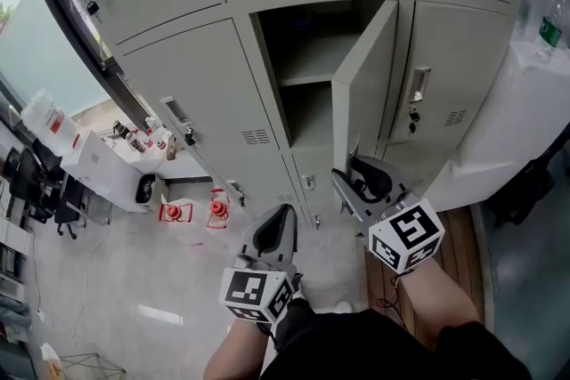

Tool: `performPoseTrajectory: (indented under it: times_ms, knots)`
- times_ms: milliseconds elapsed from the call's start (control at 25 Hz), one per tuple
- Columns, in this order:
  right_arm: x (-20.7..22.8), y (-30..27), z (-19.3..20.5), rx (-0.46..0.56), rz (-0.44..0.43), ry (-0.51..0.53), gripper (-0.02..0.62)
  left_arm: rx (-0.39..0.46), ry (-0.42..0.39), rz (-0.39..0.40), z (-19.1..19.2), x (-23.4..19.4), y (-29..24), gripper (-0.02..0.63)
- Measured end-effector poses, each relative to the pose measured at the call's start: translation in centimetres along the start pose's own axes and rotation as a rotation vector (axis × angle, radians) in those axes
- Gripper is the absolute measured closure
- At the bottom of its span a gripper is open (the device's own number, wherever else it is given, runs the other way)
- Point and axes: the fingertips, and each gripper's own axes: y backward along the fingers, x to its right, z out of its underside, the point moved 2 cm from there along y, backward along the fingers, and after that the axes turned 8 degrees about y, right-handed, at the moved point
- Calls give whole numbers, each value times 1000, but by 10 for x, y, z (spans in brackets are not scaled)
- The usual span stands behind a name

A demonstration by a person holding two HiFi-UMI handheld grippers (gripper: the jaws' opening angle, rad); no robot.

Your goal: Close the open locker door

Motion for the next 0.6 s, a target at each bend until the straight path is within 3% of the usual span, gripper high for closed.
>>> performPoseTrajectory:
  times_ms: [600]
  knots:
    - [-8, -82, -2, -13, 83, 13, 413, -24, 5, 55, -16, -57, -19, 583]
